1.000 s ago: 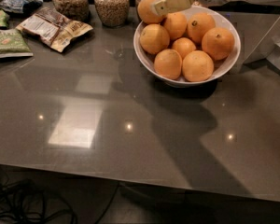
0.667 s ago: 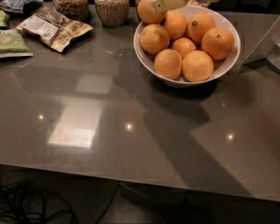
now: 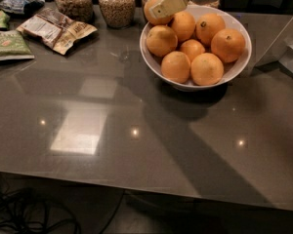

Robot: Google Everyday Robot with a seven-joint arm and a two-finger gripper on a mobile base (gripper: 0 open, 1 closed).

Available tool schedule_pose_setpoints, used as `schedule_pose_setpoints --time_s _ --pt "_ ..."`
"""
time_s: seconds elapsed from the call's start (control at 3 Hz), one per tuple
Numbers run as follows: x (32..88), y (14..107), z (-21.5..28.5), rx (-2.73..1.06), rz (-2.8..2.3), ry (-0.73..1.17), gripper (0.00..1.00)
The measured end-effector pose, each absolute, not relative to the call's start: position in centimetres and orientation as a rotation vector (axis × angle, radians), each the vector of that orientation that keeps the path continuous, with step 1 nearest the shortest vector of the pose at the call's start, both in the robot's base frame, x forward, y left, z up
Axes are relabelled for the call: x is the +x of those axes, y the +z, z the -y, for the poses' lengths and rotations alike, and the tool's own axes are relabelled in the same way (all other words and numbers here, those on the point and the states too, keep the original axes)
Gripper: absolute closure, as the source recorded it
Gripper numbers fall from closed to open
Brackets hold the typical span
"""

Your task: Pick orange from white bowl

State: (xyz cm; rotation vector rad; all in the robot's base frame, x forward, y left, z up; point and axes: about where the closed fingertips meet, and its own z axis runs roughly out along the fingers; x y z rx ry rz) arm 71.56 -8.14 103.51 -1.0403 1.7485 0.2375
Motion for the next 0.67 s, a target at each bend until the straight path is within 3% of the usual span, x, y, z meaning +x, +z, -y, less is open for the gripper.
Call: schedule_pose_setpoints --time_s 0.67 --pt "73.07 102.00 8.00 -1.034 -1.788 0.291 0.28"
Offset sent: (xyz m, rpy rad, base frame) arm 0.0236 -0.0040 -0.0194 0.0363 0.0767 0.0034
